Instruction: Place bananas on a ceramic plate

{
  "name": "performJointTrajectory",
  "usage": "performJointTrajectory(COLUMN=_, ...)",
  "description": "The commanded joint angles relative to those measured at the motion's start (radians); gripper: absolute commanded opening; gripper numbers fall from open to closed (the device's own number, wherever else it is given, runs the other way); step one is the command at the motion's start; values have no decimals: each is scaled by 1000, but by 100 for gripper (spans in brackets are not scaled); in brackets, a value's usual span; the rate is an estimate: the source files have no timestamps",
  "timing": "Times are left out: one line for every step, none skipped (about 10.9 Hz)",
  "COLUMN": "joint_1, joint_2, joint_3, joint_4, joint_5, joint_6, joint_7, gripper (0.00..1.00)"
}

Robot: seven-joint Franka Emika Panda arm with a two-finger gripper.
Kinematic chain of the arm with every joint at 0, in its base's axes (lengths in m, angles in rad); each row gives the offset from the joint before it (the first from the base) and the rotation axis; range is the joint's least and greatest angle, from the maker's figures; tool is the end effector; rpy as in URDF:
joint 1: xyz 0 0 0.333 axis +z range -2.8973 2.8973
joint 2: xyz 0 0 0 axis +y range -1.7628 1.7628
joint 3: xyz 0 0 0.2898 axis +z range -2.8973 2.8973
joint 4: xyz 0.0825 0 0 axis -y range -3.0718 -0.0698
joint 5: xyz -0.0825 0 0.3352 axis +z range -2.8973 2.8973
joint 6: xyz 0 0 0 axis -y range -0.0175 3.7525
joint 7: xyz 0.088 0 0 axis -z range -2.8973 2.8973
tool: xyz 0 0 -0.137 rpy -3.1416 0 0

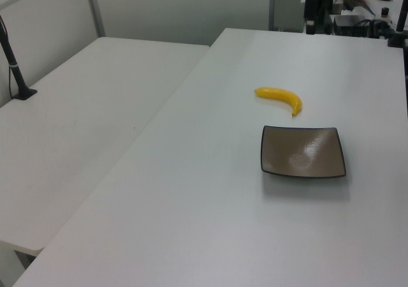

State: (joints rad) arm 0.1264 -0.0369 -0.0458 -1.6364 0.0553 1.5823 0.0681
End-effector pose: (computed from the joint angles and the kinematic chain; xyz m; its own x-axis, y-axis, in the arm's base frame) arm 0.4926 0.0470 0.5602 0.9997 0.0120 -0.0211 0.0108 -0.9984 -0.0556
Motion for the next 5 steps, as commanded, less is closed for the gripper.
performJointTrajectory(joint_1=13, joint_2=15, joint_3=-5, joint_4=-14, joint_5=-26, joint_6=69, joint_7=24, gripper=100)
performJointTrajectory(joint_1=13, joint_2=15, joint_3=-5, joint_4=-14, joint_5=-26, joint_6=70, joint_7=24, gripper=100)
performJointTrajectory(joint_1=13, joint_2=19, joint_3=-5, joint_4=-14, joint_5=-28, joint_6=71, joint_7=24, gripper=100)
performJointTrajectory(joint_1=13, joint_2=19, joint_3=-5, joint_4=-14, joint_5=-28, joint_6=71, joint_7=24, gripper=100)
performJointTrajectory(joint_1=13, joint_2=20, joint_3=-5, joint_4=-14, joint_5=-28, joint_6=70, joint_7=24, gripper=100)
